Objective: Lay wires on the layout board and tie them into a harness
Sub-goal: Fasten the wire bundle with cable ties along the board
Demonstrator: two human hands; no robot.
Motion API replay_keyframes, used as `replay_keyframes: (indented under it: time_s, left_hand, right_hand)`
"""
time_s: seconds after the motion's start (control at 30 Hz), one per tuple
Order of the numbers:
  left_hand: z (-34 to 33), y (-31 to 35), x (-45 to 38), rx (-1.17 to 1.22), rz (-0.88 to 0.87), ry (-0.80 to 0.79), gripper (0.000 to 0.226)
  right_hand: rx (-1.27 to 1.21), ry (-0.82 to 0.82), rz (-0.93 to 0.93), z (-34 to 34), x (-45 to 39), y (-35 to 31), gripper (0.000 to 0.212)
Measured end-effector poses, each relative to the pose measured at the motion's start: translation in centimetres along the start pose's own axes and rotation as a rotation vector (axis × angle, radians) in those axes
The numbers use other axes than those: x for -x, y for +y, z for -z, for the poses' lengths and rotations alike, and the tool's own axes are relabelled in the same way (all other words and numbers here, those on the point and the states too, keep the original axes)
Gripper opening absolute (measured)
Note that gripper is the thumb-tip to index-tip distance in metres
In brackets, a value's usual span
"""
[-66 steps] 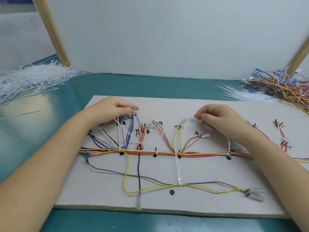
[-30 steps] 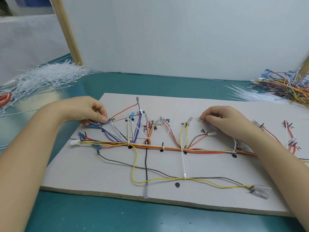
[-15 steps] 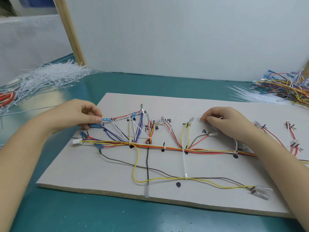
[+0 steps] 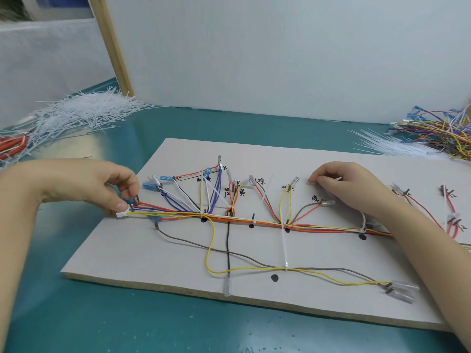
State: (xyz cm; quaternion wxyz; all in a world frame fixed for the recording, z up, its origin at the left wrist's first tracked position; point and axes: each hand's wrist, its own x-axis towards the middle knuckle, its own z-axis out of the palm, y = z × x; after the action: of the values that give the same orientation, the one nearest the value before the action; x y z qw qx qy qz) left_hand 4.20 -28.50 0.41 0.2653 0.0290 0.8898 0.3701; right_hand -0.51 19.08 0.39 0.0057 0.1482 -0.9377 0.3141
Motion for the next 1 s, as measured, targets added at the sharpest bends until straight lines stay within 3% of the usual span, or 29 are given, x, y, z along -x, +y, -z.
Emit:
replay_keyframes:
  time_s: [0.23,0.33,0.4,0.5,0.6,0.67,0.87,1.0]
  left_hand:
    - [-1.3,2.7,1.1,-0.196,0.089,0.083,0.053]
    - [-3.1,4.4,2.2,-0.519,0.048,0.431,0.038]
    - [-5.9,6.0,3.3,-0.603,-0.219,0.632,0.025]
    - [-9.2,7.6,4.2,-0.564,-0.393,0.597,0.005]
    - [-10.0,7.1,4.2,-0.546,-0.373,0.560,0.018]
    - [-10.0,7.1,4.4,-0.551,-0.390,0.575,0.006]
    - [-10.6,6.5,5.1,-0.773,-0.511,0.710,0.011]
    - [-10.4,5.7,5.2,-0.847,-0.469,0.779,0.024]
  right_hand:
    - [0.009,-0.003,0.009,-0.2,0.0,-0.1,0.031]
    - [0.009,-0.002,0.014,-0.2,0.0,-0.2,0.031]
    - [0.013,-0.003,0.018,-0.2,0.0,-0.4,0.031]
    - [0.017,-0.004,0.023,-0.2,0.0,-0.5,0.031]
    - [0.018,-0.003,0.027,-0.1,0.1,-0.5,0.032]
    - [0.017,0.000,0.027,-0.1,0.1,-0.4,0.032]
    - [0.016,0.000,0.031,-0.2,0.1,-0.4,0.031]
    - [0.023,-0.003,0.030,-0.2,0.1,-0.4,0.031]
